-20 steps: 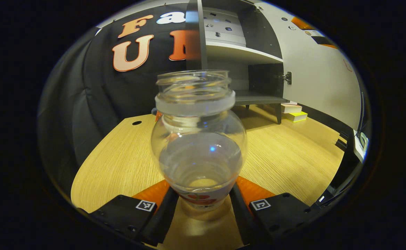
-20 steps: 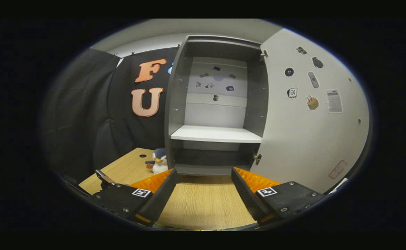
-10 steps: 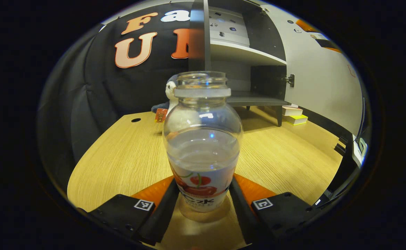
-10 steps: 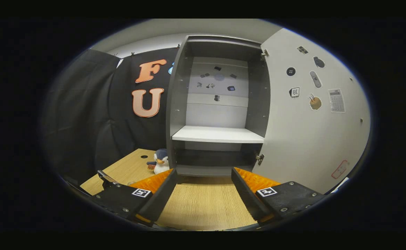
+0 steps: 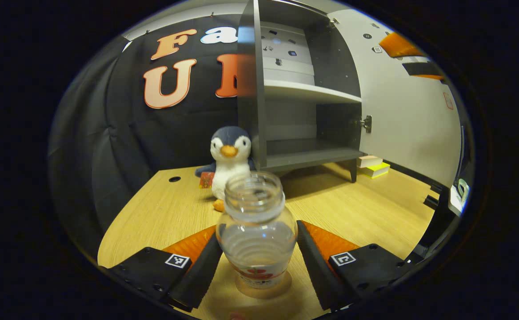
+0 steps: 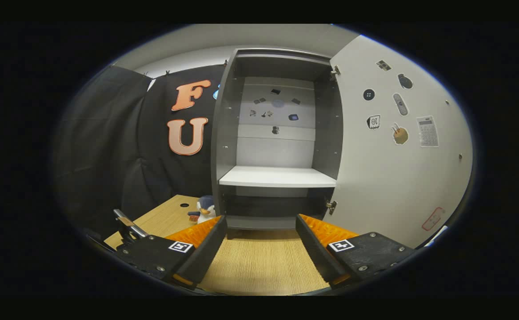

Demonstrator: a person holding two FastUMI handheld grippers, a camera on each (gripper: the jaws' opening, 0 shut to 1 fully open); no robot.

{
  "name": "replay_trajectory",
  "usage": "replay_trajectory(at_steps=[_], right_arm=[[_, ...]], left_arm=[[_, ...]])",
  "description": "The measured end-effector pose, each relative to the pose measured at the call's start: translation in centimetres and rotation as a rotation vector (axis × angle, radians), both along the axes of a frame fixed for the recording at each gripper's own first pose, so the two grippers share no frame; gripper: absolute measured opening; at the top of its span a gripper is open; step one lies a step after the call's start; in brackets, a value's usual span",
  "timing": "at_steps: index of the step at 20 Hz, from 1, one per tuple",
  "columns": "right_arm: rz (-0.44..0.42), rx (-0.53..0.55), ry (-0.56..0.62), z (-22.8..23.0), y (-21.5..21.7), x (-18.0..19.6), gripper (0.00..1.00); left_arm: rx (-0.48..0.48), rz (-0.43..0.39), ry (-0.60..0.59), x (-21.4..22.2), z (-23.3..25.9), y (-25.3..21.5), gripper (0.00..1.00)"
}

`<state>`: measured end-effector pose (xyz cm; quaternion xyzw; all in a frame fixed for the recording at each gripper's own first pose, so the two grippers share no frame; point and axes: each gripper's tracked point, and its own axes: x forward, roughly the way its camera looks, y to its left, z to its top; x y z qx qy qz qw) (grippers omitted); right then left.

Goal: Open the cabinet door with the right hand, grasp the bottle in the cabinet with the left hand and place it on the coaster, then close the cabinet door with the right hand.

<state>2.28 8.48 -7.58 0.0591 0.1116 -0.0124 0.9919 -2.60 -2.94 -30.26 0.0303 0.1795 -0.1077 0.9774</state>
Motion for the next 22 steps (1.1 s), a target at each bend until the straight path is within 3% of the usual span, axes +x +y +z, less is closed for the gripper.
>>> replay_trajectory(at_steps=[7, 9, 15, 19, 22], right_arm=[[-0.032, -0.015, -0.044, 1.3, -2.1, 0.1, 0.93], [-0.042, -0.007, -0.053, 1.8, -2.8, 0.0, 0.97], [-0.097, -0.012, -0.075, 3.7, -6.1, -1.5, 0.97], [-0.176, -0.041, -0.085, 5.4, -10.4, -4.4, 0.93], [-0.265, -0.081, -0.097, 6.8, -13.8, -7.0, 0.95]], left_arm=[[-0.052, 0.04, -0.102, 2.0, 7.1, 0.6, 0.99], [-0.057, 0.044, -0.12, 2.3, 8.8, 0.6, 0.99], [-0.091, 0.052, -0.152, 3.7, 14.3, -0.1, 0.99], [-0.092, 0.037, -0.227, 5.0, 19.1, -0.8, 0.99], [-0.085, 0.022, -0.27, 5.6, 22.0, -1.7, 0.99]])
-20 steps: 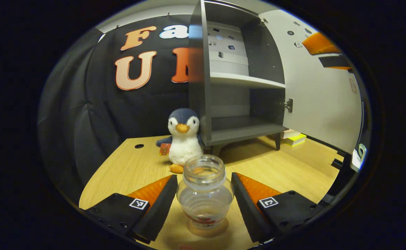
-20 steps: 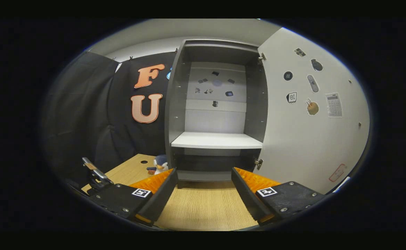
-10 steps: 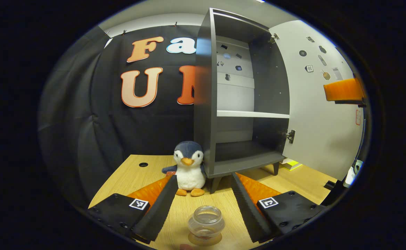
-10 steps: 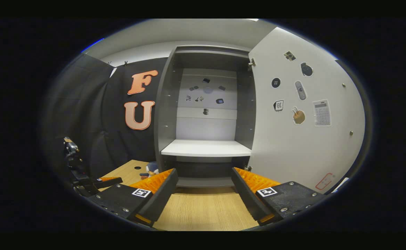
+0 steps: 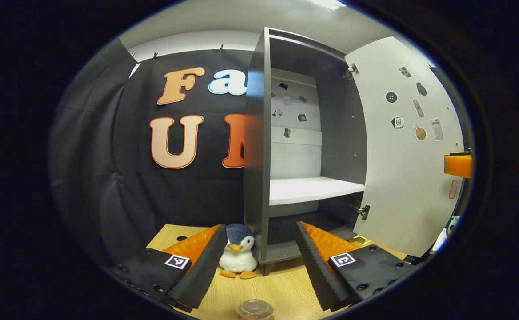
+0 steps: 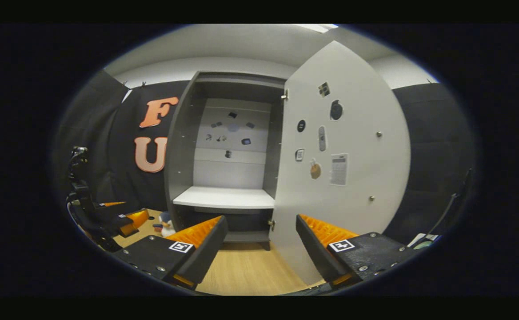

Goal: Open the cabinet door with the right hand, grasp the bottle in the cabinet with the left hand and place it on the coaster, then close the cabinet door with the right hand.

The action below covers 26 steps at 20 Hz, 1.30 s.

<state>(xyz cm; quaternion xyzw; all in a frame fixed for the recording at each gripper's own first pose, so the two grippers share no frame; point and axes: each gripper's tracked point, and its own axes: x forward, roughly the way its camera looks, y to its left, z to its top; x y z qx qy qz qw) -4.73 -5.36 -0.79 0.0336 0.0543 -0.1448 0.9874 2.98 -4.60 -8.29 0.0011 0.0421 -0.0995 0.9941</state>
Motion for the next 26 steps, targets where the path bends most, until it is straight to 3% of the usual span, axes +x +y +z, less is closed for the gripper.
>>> replay_trajectory(at_steps=[5, 7, 9, 12, 14, 18, 24, 26], right_arm=[[-0.205, -0.079, -0.003, 1.9, -8.2, -5.5, 0.98], [-0.291, -0.115, 0.007, 2.3, -12.0, -8.0, 0.92], [-0.342, -0.128, 0.01, 2.6, -15.1, -9.3, 0.98], [-0.38, -0.153, 0.008, 2.9, -18.0, -10.5, 0.95], [-0.366, -0.163, 0.004, 2.9, -18.8, -10.4, 0.97], [-0.255, -0.127, -0.012, 2.3, -17.9, -8.8, 0.95], [-0.155, -0.139, -0.014, 2.6, -16.8, -8.8, 0.89], [-0.083, -0.091, -0.036, 2.8, -15.0, -8.4, 0.89]], left_arm=[[-0.01, -0.001, -0.01, 0.5, 2.6, -1.5, 0.99], [-0.021, 0.005, -0.015, 0.5, 3.2, -2.0, 0.99], [-0.017, 0.02, -0.018, 0.3, 3.3, -2.3, 0.99], [-0.01, 0.044, -0.019, -0.4, 3.6, -2.5, 0.99], [-0.015, 0.057, -0.014, -0.9, 3.8, -2.8, 0.99], [-0.043, 0.087, -0.005, -1.3, 4.1, -2.8, 0.99], [-0.02, 0.103, -0.023, -1.0, 4.8, -2.7, 0.99], [-0.024, 0.097, -0.03, -0.8, 5.0, -3.0, 0.99]])
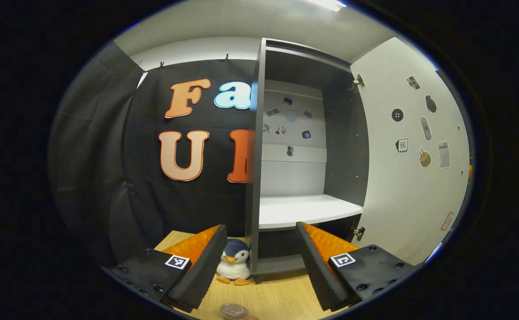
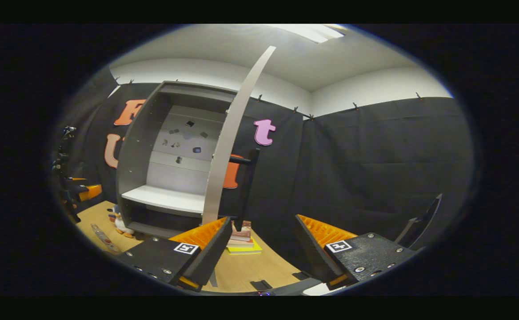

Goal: Open the cabinet door with the right hand, grasp the bottle in the cabinet with the left hand and place it on the coaster, then close the cabinet door with the right hand.

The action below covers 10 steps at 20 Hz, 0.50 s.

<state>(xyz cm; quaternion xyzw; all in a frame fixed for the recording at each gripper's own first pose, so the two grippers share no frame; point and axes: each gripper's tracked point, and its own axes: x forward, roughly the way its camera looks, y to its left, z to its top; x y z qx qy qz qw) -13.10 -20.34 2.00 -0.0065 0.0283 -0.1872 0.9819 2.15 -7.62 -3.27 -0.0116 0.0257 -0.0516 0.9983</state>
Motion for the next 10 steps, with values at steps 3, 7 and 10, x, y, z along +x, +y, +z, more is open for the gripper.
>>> replay_trajectory(at_steps=[3, 7, 10], right_arm=[[0.205, 0.135, -0.047, 0.2, 6.2, 2.4, 0.88], [0.351, 0.132, -0.084, 2.1, 11.4, 6.3, 0.89], [0.469, 0.152, -0.087, 2.5, 15.8, 10.3, 0.9]], left_arm=[[0.001, -0.011, -0.01, 0.2, 0.3, -0.3, 0.99], [-0.004, 0.004, -0.026, 0.2, 0.9, 0.9, 0.99], [-0.006, 0.038, -0.012, -0.1, 0.6, 3.1, 0.99]])
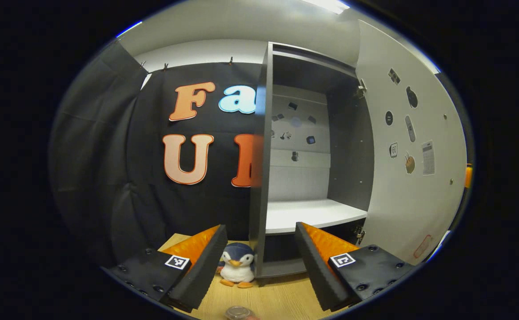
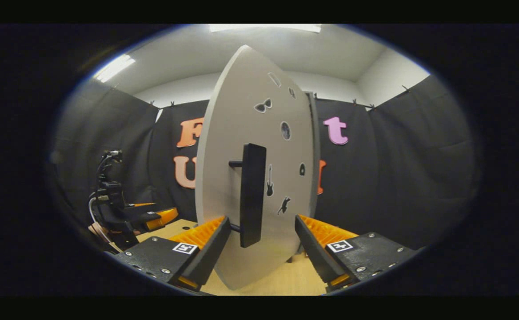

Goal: Open the cabinet door with the right hand, grasp the bottle in the cabinet with the left hand and place it on the coaster, then close the cabinet door with the right hand.

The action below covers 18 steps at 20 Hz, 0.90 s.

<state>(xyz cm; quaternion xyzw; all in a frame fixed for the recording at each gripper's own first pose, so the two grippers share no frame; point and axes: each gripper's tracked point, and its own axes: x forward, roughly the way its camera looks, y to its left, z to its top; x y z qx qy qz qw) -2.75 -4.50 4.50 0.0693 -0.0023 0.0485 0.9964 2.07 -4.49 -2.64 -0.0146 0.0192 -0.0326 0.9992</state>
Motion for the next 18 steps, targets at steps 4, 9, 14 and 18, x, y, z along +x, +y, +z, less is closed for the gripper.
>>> replay_trajectory(at_steps=[4, 9, 14, 18], right_arm=[[0.062, -0.008, -0.01, -0.6, 5.6, 5.4, 0.93], [0.089, -0.026, -0.025, -1.0, 9.7, 10.9, 0.96], [0.102, 0.061, 0.0, -1.8, 10.8, 13.8, 0.96], [0.113, 0.153, 0.011, -2.1, 11.4, 15.9, 0.94]], left_arm=[[0.008, 0.056, 0.005, -0.2, 0.0, 3.7, 0.99], [0.008, 0.112, 0.016, -0.5, -0.2, 7.2, 0.99], [0.016, 0.129, 0.033, -0.5, -0.6, 9.6, 0.99], [0.028, 0.113, 0.043, 0.0, -0.7, 9.2, 0.99]])
